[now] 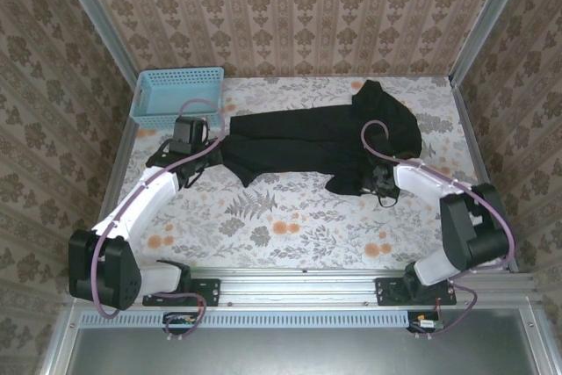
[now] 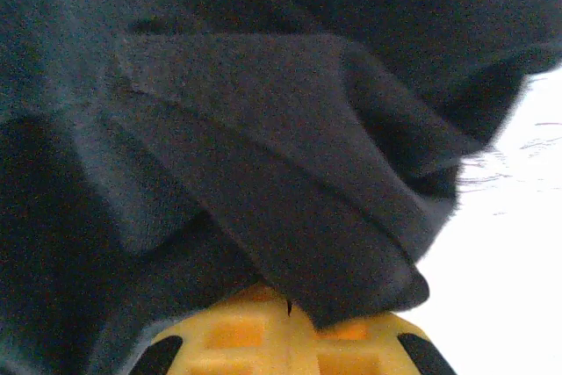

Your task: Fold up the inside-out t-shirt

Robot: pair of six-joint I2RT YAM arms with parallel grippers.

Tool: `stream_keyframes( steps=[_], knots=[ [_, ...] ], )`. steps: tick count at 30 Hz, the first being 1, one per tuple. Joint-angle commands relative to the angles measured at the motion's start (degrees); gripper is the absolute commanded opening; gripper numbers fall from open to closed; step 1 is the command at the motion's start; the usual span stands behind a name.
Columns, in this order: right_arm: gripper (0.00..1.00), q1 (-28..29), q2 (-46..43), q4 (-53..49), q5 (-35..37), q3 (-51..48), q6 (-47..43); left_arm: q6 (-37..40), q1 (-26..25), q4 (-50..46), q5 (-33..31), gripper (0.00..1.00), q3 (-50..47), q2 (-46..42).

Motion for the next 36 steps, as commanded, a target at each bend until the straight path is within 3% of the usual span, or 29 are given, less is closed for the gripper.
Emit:
stream_keyframes(
  steps=[1,7,11,15,20,24,26,31,36],
  knots=[
    [0.00,0.3,-8.0,-7.1,6.2,2.5,-1.5,2.0,0.5,-3.1,-1.8,0.00,2.7,-1.2],
    [0.00,0.9,-17.0,-18.8,7.9,8.9,-3.9,3.6,0.4,-5.7,-5.0,0.00,4.6,-3.6],
    [0.00,0.9,-15.9,-21.8,6.7,16.9,-6.7,4.0,0.3,-5.0,-5.3,0.00,4.3,-4.2],
    [0.00,0.8,-5.8,-19.9,3.7,26.4,-9.6,4.9,0.2,-8.3,-4.7,0.00,8.2,3.3],
    [0.02,0.7,15.0,-18.7,-0.1,40.4,-11.5,5.6,-1.0,-9.9,-5.1,0.00,10.9,9.7],
    [0.29,-0.3,30.8,-22.4,-1.4,55.4,-13.0,5.8,-1.5,-9.2,-4.6,0.00,11.2,11.4],
    [0.37,-0.6,33.8,-23.9,-1.4,59.6,-13.7,5.9,-1.5,-9.2,-4.5,0.00,11.3,11.9],
    [0.48,-1.1,24.8,-19.0,-2.0,50.8,-15.2,6.2,-1.6,-8.4,-4.8,0.00,10.0,11.4],
    [0.47,-3.5,15.4,-13.5,-4.1,37.3,-14.6,5.8,-1.6,-7.0,-4.4,0.00,8.8,10.7]
  ],
)
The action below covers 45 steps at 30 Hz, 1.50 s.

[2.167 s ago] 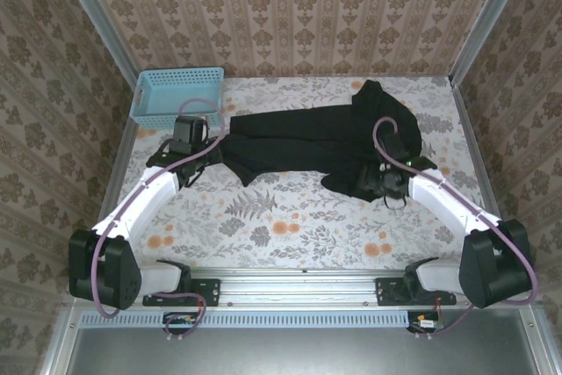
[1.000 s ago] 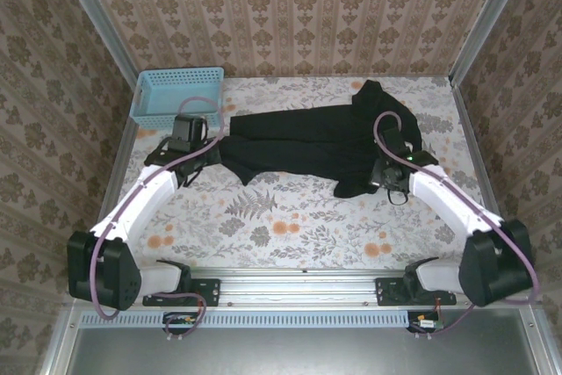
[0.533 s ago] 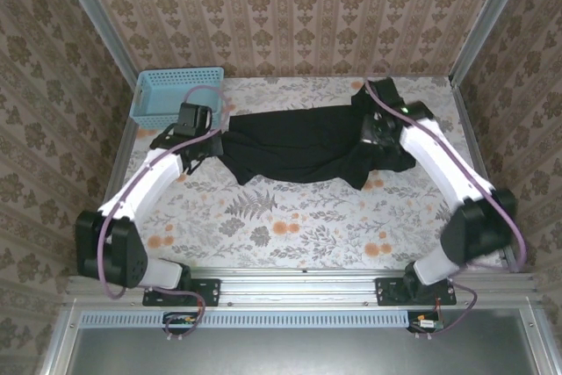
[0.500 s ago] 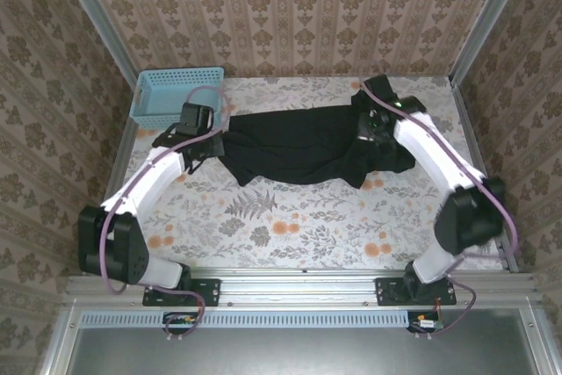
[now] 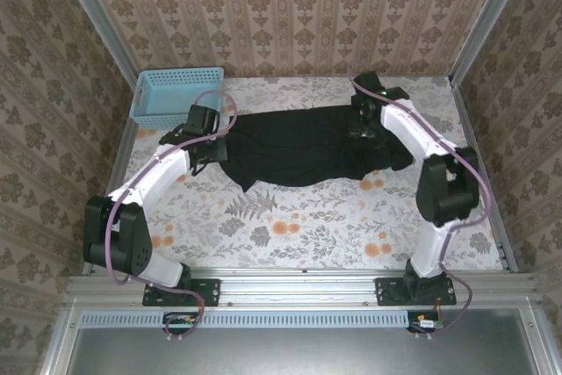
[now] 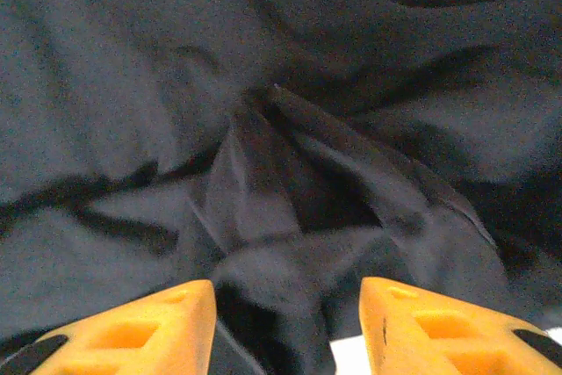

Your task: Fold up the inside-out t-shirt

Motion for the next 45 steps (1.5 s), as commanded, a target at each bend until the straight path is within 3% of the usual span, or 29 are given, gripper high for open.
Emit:
stream_keyframes(
  steps=[1,6,13,19,27,37,45],
  knots=[
    [0.46,-2.1,-5.8,4.0,-2.4,-7.2,-0.5,1.1,-0.3,1.3,-0.1,0.00,-0.6,-1.4],
    [0.41,-3.3,-6.7,10.2,-3.1,-15.3,-3.6,1.2,0.1,1.3,0.0,0.00,-0.5,-0.9],
    [0.38,-2.5,-1.9,15.6,-2.4,-16.9,-5.9,0.6,0.4,1.6,0.8,0.00,-0.5,-1.2],
    [0.40,0.7,4.5,15.1,0.1,-8.8,-6.3,0.4,0.3,1.6,0.9,0.00,-0.5,-1.4],
    [0.51,4.6,14.5,8.1,3.5,5.2,-7.4,0.7,0.4,1.0,0.6,0.00,-0.6,-2.3],
    [0.58,1.3,2.3,8.7,3.0,-3.3,-12.2,0.8,0.5,1.4,0.7,0.00,-1.3,-2.1],
    [0.59,-1.1,5.5,9.8,-4.0,-4.2,-11.6,1.1,0.6,1.1,0.7,0.00,-0.8,-2.1]
  ],
)
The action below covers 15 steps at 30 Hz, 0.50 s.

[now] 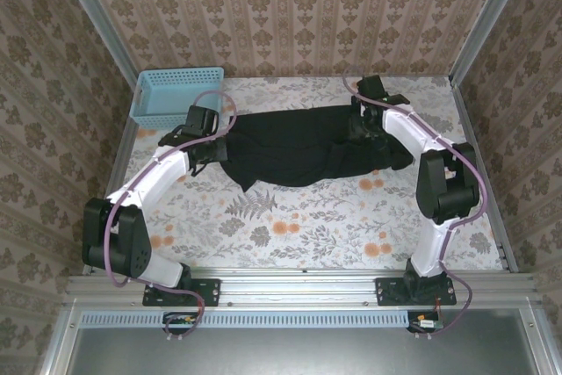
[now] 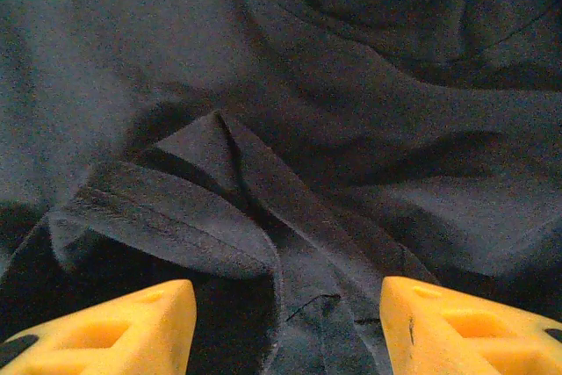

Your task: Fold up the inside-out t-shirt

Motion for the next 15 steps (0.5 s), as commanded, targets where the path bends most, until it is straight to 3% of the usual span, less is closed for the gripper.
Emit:
stream_keyframes(
  steps=[1,10,15],
  knots=[
    [0.59,0.5,2.8,-0.3,-4.0,-0.7,-0.5,1.2,0.5,0.0,0.2,0.00,-0.1,-1.3],
    [0.48,0.4,9.0,-2.3,-7.0,3.5,0.8,1.0,0.5,-0.1,0.2,0.00,-0.6,-1.7],
    [0.29,0.5,6.9,-2.6,-4.7,3.0,0.8,1.4,0.9,-0.5,-0.1,0.00,-0.8,-1.8]
  ],
)
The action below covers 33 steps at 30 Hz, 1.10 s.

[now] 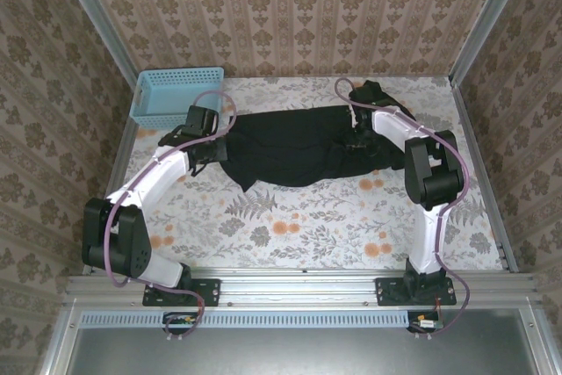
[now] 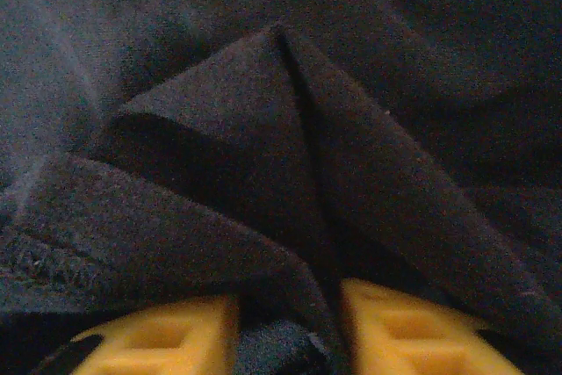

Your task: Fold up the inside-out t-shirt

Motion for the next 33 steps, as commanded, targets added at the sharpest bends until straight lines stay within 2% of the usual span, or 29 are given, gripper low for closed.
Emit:
stream_keyframes(
  steps=[1,4,7,10,18,24,28,33],
  knots=[
    [0.27,0.2,-3.3,-1.6,2.2,0.9,0.4,1.4,0.7,-0.5,-0.1,0.00,-0.8,-1.9],
    [0.21,0.2,-6.9,-1.5,5.4,-0.1,0.1,1.3,1.0,-0.3,-0.1,0.00,-1.2,-2.0],
    [0.08,0.2,-9.0,-1.7,8.6,-0.9,-0.2,1.2,1.2,-0.1,-0.1,0.00,-1.6,-2.4],
    [0.00,0.2,-12.2,-1.3,12.6,-2.7,0.3,1.0,1.8,-0.1,-0.4,0.00,-2.3,-3.1],
    [0.00,-1.0,-30.5,-5.9,27.5,-2.7,4.1,-0.9,6.7,0.7,2.0,0.00,-5.6,-6.3],
    [0.00,-5.2,-40.6,-11.8,32.3,0.9,6.7,-3.9,11.0,5.0,6.1,0.00,-10.8,-11.0],
    [0.00,-8.1,-45.9,-12.3,30.3,-0.9,10.2,-6.3,12.7,9.8,9.5,0.00,-15.7,-15.0],
    [0.00,-9.6,-47.4,-10.2,16.3,-6.0,12.2,-6.6,12.5,12.5,14.1,0.00,-18.2,-15.9]
  ],
)
